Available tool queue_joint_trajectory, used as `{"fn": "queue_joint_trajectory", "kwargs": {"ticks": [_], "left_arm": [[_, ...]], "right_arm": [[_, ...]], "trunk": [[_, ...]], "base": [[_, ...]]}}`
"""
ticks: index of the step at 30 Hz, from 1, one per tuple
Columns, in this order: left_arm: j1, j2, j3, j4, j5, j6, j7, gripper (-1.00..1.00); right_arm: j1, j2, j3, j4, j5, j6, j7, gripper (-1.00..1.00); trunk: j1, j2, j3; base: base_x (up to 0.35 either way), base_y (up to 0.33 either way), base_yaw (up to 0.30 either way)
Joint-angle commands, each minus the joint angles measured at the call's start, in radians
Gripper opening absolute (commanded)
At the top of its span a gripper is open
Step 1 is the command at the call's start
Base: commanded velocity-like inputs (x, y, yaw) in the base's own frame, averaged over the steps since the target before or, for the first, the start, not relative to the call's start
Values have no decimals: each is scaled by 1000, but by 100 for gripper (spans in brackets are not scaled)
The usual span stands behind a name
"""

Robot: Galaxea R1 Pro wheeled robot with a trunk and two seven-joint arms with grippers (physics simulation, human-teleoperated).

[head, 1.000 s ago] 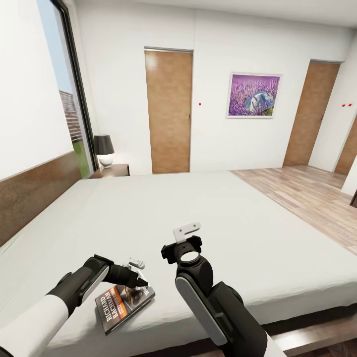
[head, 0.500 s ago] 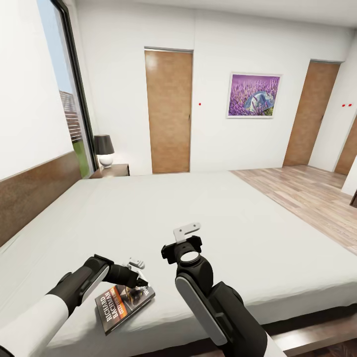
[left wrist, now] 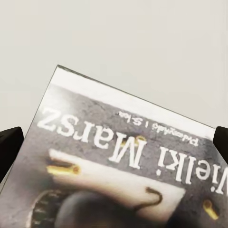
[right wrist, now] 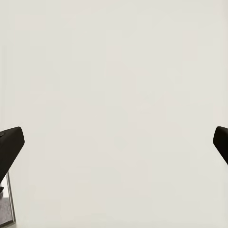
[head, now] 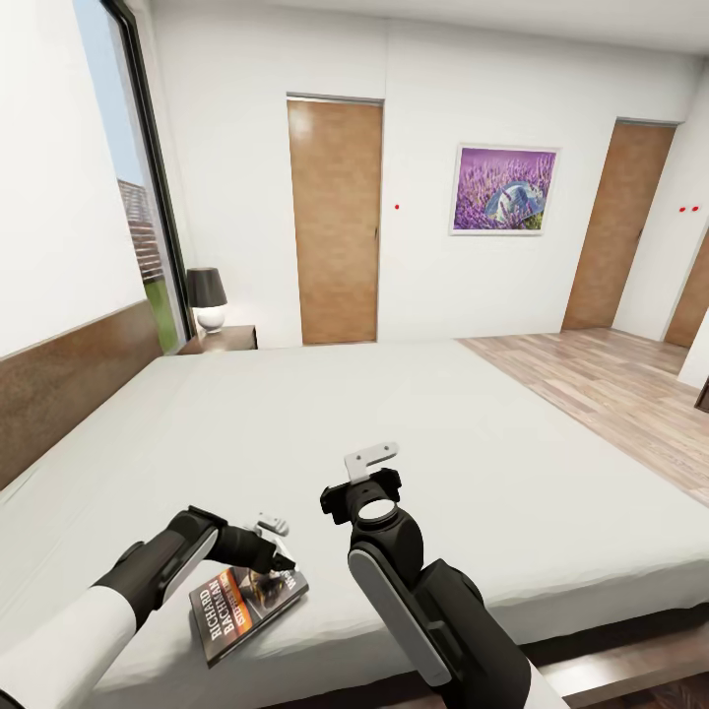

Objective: In the bedroom, move the book from the bed onto either nightstand, and place the two sandals side by side next to the bed.

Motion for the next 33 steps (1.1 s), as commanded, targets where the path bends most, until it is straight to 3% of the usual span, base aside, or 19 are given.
{"fn": "queue_joint_trajectory", "kwargs": {"ticks": [1,12,33], "left_arm": [[3,1,-8,-3,23,20,3,100],[30,1,-34,-33,22,24,3,100],[36,1,-36,-46,22,32,10,100]], "right_arm": [[-1,0,1,-1,-9,3,-10,100],[-1,0,1,-1,-9,3,-10,100],[-1,0,1,-1,-9,3,-10,100]], "trunk": [[0,0,-1],[0,0,-1],[0,0,-1]], "base": [[0,0,0],[0,0,0],[0,0,0]]}}
